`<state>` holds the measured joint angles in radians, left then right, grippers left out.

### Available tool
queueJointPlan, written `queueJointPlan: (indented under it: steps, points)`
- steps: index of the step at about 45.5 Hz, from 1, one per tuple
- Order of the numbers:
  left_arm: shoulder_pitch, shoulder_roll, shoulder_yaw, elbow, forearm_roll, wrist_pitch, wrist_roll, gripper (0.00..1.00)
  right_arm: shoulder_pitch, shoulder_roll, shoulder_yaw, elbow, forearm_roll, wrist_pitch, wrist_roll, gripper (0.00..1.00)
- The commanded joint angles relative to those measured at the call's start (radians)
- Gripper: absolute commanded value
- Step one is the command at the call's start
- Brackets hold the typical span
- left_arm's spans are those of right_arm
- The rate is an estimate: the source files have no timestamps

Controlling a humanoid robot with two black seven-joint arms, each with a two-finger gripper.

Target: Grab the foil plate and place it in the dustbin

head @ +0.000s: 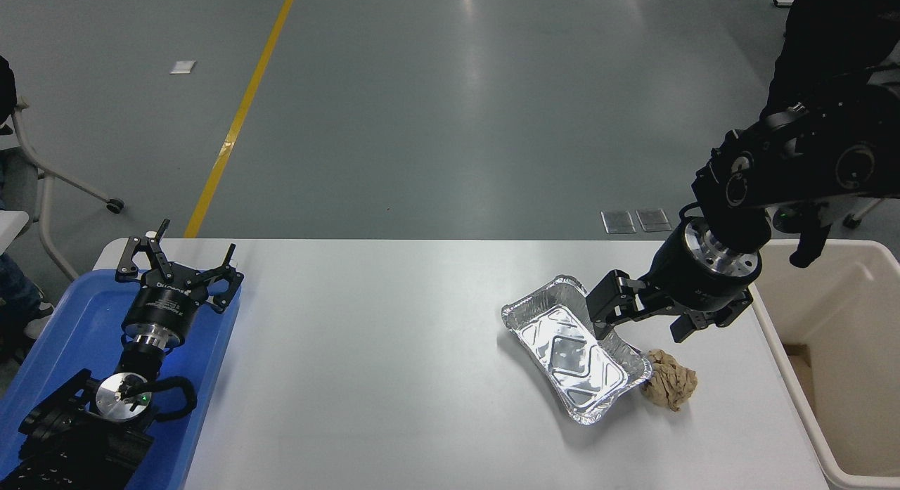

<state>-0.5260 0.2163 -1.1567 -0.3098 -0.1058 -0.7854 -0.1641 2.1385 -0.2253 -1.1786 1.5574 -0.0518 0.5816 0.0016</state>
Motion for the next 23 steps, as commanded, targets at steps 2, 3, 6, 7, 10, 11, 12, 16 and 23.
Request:
queueJointPlan:
  steps: [2,3,6,7,10,11,12,16,23]
  points:
    - [0.000,0.000,0.000,0.001,0.000,0.000,0.000,0.99,-0.017,0.000,-0.001,-0.011,-0.023,-0.022,0.000,1.00]
    - [0.000,0.000,0.000,0.000,0.000,0.000,0.000,0.99,-0.020,0.000,-0.001,-0.013,-0.023,-0.025,0.000,1.00]
    - [0.000,0.000,0.000,0.000,0.000,0.000,0.000,0.99,-0.028,0.000,-0.001,-0.019,-0.023,-0.035,0.000,1.00]
    - [0.000,0.002,0.002,0.001,0.000,0.000,0.000,0.99,-0.031,0.000,-0.001,-0.022,-0.023,-0.037,0.000,1.00]
    - [0.000,0.005,0.006,0.001,0.002,0.000,0.000,0.99,-0.043,0.000,0.000,-0.033,-0.026,-0.045,0.000,1.00]
    - [0.000,0.005,0.006,0.001,0.000,0.000,0.000,0.99,-0.052,0.001,0.002,-0.051,-0.033,-0.052,0.001,1.00]
    - [0.000,0.005,0.006,0.001,0.000,0.000,0.000,0.99,-0.060,0.001,0.005,-0.062,-0.034,-0.058,0.002,1.00]
    - [0.000,0.005,0.006,0.001,0.000,0.000,0.000,0.99,-0.101,0.004,0.027,-0.105,-0.048,-0.086,0.002,1.00]
    - [0.000,0.005,0.006,0.001,0.002,0.000,0.000,0.99,-0.196,0.007,0.045,-0.204,-0.111,-0.152,0.002,1.00]
